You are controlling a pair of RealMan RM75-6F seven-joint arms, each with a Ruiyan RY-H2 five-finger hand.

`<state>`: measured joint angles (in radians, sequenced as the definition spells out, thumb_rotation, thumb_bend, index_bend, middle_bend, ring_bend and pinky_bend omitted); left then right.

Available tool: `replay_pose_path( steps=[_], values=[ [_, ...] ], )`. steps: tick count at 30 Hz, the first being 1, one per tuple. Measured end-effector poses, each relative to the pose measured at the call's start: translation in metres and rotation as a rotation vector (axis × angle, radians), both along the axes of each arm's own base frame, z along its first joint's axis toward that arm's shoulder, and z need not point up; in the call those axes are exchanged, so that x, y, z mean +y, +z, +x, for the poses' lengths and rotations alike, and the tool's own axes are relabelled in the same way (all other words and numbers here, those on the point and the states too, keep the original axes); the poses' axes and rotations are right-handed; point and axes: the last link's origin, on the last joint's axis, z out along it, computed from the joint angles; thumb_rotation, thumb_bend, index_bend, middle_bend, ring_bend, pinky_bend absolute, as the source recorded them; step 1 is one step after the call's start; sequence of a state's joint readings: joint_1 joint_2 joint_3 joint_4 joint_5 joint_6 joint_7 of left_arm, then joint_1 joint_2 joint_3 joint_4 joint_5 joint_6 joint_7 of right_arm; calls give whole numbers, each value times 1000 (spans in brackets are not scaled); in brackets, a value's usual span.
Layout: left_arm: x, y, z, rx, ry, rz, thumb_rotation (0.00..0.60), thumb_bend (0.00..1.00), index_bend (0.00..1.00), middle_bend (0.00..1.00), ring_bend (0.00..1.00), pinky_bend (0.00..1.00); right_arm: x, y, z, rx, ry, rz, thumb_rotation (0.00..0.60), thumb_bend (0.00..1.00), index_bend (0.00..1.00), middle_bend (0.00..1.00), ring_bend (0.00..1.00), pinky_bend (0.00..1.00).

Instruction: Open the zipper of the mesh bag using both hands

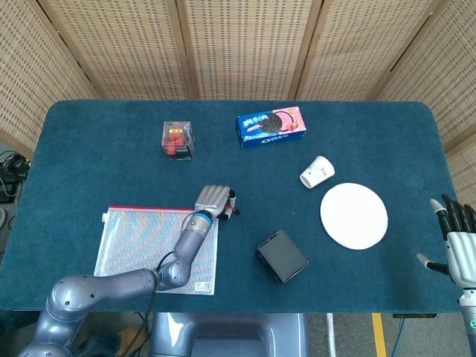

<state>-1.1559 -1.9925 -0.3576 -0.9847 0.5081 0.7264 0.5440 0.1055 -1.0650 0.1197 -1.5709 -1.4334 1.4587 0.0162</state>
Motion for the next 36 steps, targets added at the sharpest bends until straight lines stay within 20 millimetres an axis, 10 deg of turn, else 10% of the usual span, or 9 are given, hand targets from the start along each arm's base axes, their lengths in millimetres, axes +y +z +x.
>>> replay_pose_path(
  steps=[18,29,36],
  values=[
    [-5,60,-4,-160,-35,36,600,683,660,979,985,1000,-6,-9,6,-80,22,65,600,0,93,9,0,0],
    [-16,116,3,-372,-79,37,600,683,660,979,985,1000,-86,-18,62,-244,88,285,600,0,282,333,340,30],
    [-13,132,14,-463,-59,36,600,684,660,979,985,1000,-129,-41,107,-408,61,445,600,0,301,701,750,601]
  ],
)
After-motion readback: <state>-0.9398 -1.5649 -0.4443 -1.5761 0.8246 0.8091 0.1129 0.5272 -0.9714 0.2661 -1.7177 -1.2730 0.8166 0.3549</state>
